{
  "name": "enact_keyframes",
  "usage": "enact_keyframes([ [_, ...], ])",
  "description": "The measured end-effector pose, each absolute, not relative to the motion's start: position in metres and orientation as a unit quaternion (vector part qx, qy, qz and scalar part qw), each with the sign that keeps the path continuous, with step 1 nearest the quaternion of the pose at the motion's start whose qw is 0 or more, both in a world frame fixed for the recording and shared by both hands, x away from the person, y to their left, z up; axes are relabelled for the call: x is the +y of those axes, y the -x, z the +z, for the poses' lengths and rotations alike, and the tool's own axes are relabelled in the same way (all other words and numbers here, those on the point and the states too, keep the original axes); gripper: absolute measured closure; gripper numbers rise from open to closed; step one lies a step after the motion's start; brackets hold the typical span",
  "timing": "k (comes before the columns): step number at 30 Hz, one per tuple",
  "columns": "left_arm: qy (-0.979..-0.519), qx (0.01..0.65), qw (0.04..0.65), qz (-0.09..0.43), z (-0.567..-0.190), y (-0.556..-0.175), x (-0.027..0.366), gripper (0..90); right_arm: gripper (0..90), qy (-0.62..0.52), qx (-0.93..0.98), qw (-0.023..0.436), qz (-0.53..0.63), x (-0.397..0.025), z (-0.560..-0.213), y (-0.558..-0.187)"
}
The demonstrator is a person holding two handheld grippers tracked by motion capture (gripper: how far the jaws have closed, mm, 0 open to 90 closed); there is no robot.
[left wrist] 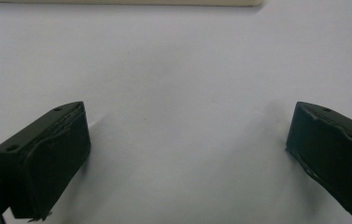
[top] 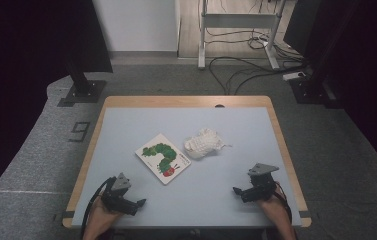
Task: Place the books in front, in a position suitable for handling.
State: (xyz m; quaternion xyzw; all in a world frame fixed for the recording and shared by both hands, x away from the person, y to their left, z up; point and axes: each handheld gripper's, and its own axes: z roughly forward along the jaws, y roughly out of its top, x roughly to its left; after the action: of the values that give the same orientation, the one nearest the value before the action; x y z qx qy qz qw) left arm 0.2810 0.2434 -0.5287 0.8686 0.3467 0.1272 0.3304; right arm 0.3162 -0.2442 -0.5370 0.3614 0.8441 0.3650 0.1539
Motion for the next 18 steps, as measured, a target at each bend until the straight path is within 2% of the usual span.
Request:
enact_keyframes([
  [18, -0.869, 0.347, 0.33, 0.128, -0.5287, -0.281, 0.2433, 0.0, 2.2, -0.358, 0.846, 0.154, 0.364, -0.2443, -0.5363, -0.3162],
])
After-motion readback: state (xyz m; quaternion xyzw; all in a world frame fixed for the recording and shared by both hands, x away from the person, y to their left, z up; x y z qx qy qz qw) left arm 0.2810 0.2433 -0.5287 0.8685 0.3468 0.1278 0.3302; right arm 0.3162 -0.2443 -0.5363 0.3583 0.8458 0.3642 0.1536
